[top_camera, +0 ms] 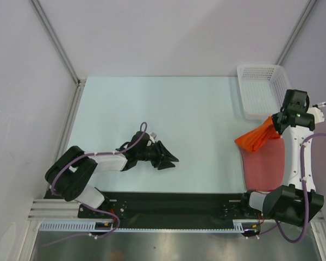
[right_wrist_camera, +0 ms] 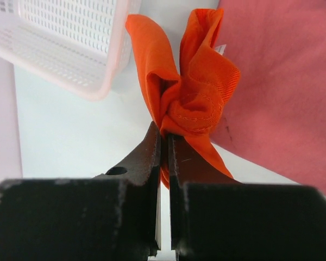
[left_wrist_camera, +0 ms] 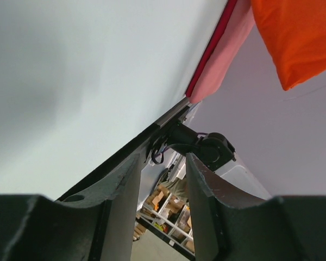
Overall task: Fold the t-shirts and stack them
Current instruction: Neatly place the folded tshirt to the corner
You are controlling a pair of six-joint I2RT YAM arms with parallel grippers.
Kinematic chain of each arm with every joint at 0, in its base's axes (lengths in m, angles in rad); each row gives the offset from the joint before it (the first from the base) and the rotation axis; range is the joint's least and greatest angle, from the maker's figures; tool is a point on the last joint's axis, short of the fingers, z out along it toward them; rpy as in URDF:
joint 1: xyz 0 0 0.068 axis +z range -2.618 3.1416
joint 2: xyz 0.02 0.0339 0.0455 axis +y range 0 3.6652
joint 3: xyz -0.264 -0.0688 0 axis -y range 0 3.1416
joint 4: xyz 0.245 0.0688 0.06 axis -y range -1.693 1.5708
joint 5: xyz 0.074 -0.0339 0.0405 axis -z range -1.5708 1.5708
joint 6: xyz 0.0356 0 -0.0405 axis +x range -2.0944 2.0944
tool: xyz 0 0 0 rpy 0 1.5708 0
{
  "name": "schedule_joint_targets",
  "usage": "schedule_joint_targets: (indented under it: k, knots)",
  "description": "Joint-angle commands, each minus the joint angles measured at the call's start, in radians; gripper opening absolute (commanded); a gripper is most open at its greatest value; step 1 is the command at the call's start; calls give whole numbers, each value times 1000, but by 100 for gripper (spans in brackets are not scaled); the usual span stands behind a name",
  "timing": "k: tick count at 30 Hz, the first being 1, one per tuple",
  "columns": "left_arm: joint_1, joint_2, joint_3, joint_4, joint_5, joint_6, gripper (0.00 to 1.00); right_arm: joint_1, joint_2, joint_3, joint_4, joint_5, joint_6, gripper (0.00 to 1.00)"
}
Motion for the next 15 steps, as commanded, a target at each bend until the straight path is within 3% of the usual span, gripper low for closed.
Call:
schedule_joint_targets:
  k: [1,15]
  knots:
    - [5,9,27,40,42,11,44,-45,11,86,7,-35,-24,0]
    - [6,66,48,67,79,0,44,-151,22,89,11,-95,-97,0]
